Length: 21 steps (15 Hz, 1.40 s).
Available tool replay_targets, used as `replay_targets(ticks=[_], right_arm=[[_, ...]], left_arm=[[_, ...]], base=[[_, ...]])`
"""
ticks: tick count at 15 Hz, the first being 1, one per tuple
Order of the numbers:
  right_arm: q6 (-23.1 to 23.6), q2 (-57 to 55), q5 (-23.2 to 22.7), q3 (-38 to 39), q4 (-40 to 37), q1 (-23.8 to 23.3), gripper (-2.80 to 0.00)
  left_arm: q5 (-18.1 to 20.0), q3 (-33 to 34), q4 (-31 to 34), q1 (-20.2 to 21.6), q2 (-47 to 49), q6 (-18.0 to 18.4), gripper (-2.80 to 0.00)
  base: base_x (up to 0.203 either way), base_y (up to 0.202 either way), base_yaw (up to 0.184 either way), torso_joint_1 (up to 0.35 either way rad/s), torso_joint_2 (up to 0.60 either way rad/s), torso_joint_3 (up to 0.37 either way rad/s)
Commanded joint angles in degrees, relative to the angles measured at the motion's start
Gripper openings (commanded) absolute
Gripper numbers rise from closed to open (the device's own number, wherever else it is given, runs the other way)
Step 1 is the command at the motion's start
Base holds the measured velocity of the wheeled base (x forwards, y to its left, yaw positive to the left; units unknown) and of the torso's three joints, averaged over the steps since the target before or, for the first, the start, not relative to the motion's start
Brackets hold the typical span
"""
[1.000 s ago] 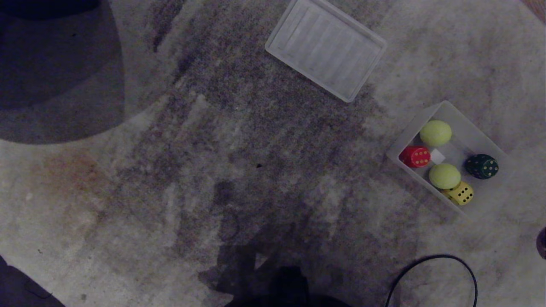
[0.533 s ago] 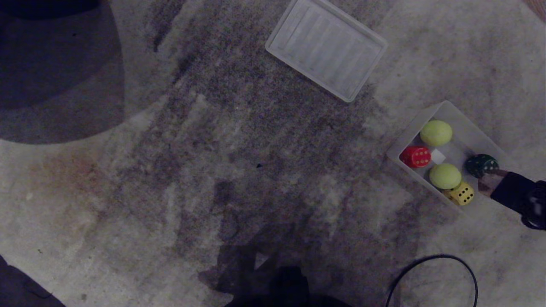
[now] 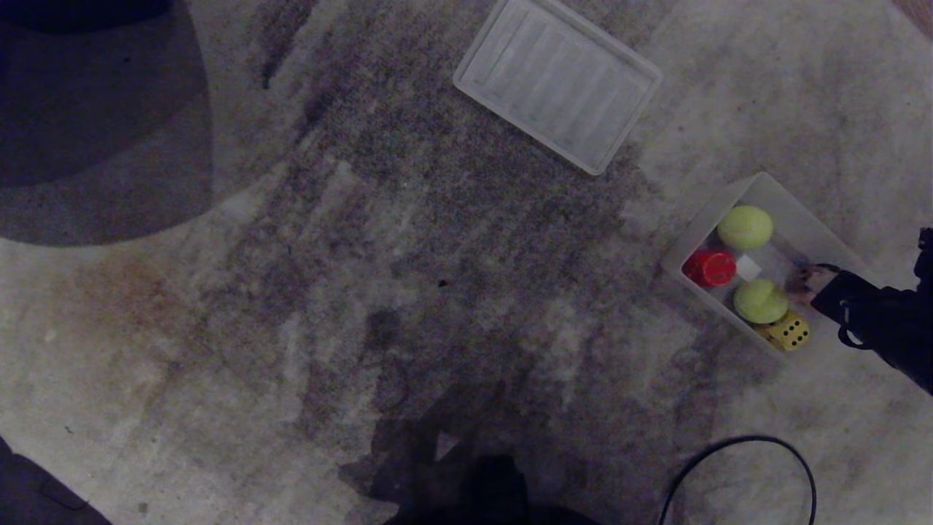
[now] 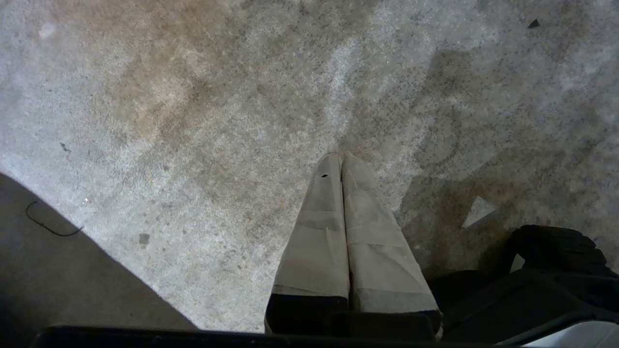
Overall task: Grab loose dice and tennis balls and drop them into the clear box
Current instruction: Put the toys in the box, then close the lid
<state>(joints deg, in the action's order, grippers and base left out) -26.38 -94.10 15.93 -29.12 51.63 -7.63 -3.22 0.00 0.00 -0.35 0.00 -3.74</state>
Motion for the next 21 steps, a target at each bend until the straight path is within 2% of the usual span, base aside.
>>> replay_targets(ticks=[1,4,8,9,11,17,19,21], right_arm=[[-0.1,-1.2,0.2,0.3,1.0,-0.2,0.00],[0.4,0.4,0.1,1.3,1.6,-0.1,0.00],[1.7,12.1,-1.1,9.7,1.1,1.3,0.00],[2.2,16.6,-2.1,12.3,-0.2,1.7,-2.80],[4.4,26.8,-3.9,15.5,-7.6,2.2,-2.80],[12.9,57.9,-5.6,21.4,-40.9,3.7,-2.80],[16.3,65.7,-6.4,24.6,-47.1,3.9,-2.80],[17.8,71.7,-8.2,26.4,-49.4,4.0,-2.80]], left_arm=[[0.0,0.1,0.0,0.0,0.1,0.0,-2.80],[0.0,0.1,0.0,0.0,0.1,0.0,-2.80],[0.0,0.1,0.0,0.0,0.1,0.0,-2.80],[0.1,0.1,0.0,0.0,0.1,0.0,-2.80],[0.0,0.1,0.0,0.0,0.1,0.0,-2.80],[0.0,0.1,0.0,0.0,0.1,0.0,-2.80],[0.0,0.1,0.0,0.0,0.1,0.0,-2.80],[0.0,0.1,0.0,0.0,0.1,0.0,-2.80]], base=[[0.000,0.000,0.000,0.000,0.00,0.000],[0.000,0.000,0.000,0.000,0.00,0.000],[0.000,0.000,0.000,0.000,0.00,0.000],[0.000,0.000,0.000,0.000,0.00,0.000],[0.000,0.000,0.000,0.000,0.00,0.000],[0.000,0.000,0.000,0.000,0.00,0.000],[0.000,0.000,0.000,0.000,0.00,0.000],[0.000,0.000,0.000,0.000,0.00,0.000]])
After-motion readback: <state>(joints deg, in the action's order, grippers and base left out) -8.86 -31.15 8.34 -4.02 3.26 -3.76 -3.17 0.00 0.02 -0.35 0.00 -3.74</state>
